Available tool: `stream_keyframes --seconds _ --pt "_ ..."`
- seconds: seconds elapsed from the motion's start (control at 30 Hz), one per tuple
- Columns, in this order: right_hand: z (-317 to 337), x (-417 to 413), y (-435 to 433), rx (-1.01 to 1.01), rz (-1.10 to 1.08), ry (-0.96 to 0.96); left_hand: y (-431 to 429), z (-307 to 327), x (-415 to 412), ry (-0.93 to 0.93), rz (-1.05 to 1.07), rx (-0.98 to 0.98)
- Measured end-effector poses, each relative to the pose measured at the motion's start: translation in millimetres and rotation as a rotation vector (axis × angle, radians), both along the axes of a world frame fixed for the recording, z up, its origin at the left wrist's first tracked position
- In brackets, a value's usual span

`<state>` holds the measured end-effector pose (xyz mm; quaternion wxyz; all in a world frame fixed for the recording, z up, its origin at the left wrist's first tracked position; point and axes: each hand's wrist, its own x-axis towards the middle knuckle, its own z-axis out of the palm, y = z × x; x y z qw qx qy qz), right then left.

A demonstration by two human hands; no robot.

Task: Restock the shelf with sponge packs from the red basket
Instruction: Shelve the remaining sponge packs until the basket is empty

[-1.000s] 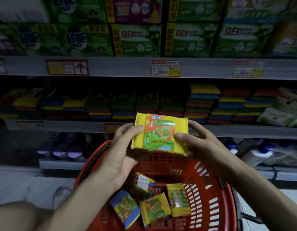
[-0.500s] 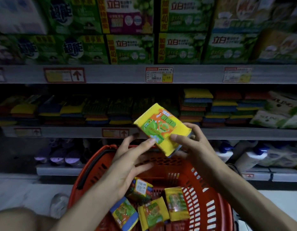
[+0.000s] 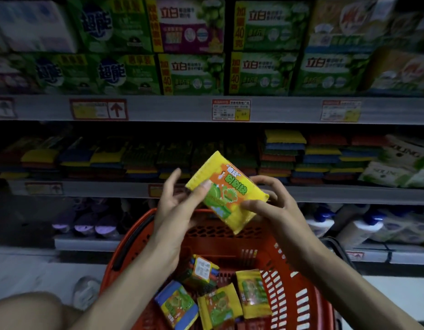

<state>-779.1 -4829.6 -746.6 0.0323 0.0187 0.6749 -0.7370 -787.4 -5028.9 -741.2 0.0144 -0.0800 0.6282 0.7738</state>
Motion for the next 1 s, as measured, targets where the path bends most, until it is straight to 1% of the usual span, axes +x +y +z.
stream_keyframes --seconds 0.1,0.17,0.23,0.3,0.4,0.47,0.57,0.63,0.7,0.77,0.87,0.93,1.0 --pt "7 -6 12 0.03 0.048 0.009 -9 4 -8 0.023 -0.059 -0.112" --pt "12 -9 16 0.055 0.087 0.019 -12 5 -9 0.014 -0.15 -0.157" --pt "14 -11 19 0.072 0.066 0.038 -13 4 -8 0.012 -0.252 -0.213" --pt "14 -13 21 0.053 0.006 0.051 -13 3 -6 -0.006 -0.302 -0.256" --pt "11 -16 22 0.021 -0.07 0.053 -14 3 -2 -0.039 -0.351 -0.233" --pt "11 -17 21 -0.05 -0.096 0.037 -14 3 2 -0.055 -0.346 -0.182" --pt "9 -17 15 -0.123 -0.141 -0.002 -10 3 5 -0.081 -0.249 -0.074" --pt "7 -12 10 -0.088 -0.219 -0.011 -9 3 3 -0.094 -0.154 0.02" --pt "5 -1 5 -0.043 -0.304 0.002 -9 3 1 -0.08 -0.056 0.067" --pt "3 11 0 -0.02 -0.341 0.025 -9 2 -2 -0.073 0.033 0.115" --pt "6 23 -8 -0.037 -0.275 0.051 -4 -1 -7 -0.086 0.141 0.174" --pt "8 27 -13 0.017 -0.208 0.089 2 -3 -10 -0.092 0.216 0.188" --pt "9 30 -19 0.111 -0.169 0.148 9 -6 -12 -0.094 0.258 0.199"
